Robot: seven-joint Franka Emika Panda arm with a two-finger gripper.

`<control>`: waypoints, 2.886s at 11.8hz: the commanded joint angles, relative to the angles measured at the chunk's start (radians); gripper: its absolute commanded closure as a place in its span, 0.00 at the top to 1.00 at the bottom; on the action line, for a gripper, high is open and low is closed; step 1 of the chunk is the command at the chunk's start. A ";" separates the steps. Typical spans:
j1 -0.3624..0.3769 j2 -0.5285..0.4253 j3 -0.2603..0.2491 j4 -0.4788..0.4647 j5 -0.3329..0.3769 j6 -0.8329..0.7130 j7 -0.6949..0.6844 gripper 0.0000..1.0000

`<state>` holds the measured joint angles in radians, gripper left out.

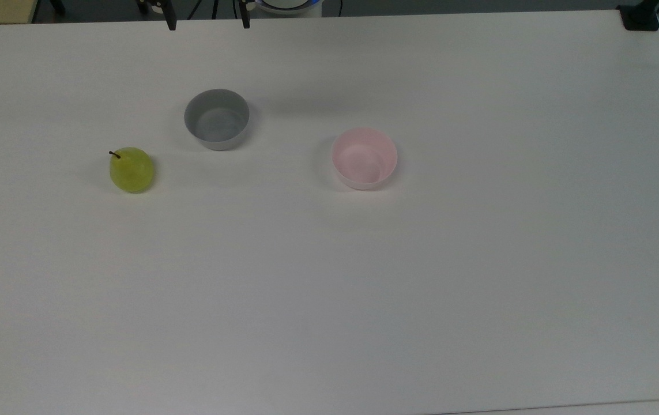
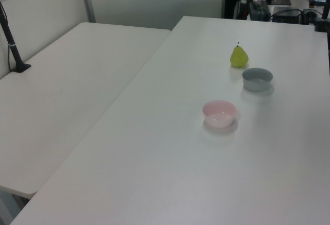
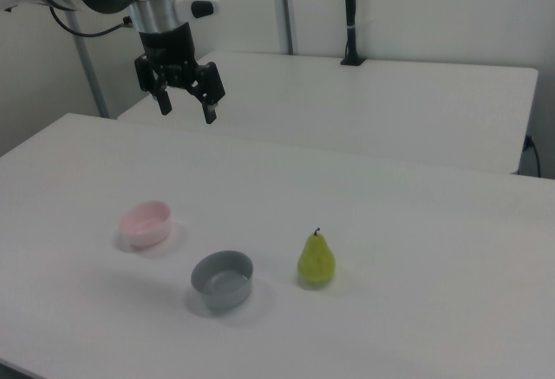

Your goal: Place the pear in the bowl

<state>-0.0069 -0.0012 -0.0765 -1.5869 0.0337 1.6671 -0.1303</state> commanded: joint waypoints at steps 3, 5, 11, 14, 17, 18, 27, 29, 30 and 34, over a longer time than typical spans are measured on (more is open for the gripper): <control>0.001 -0.016 0.008 -0.027 -0.009 0.020 -0.008 1.00; 0.002 -0.016 0.009 -0.027 -0.009 0.020 -0.008 1.00; -0.007 -0.014 0.008 -0.025 -0.008 0.020 -0.034 1.00; -0.039 -0.011 0.006 -0.025 -0.012 0.016 -0.266 1.00; -0.091 0.010 0.001 -0.016 -0.028 0.017 -0.365 1.00; -0.108 0.010 0.001 -0.024 -0.029 0.017 -0.364 1.00; -0.174 0.156 -0.045 -0.183 -0.054 0.339 -0.367 1.00; -0.180 0.196 -0.046 -0.188 -0.054 0.367 -0.362 1.00; -0.180 0.220 -0.046 -0.186 -0.054 0.379 -0.356 1.00; -0.188 0.273 -0.049 -0.220 -0.054 0.493 -0.338 1.00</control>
<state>-0.1929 0.2583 -0.1168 -1.7762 -0.0092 2.1040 -0.4829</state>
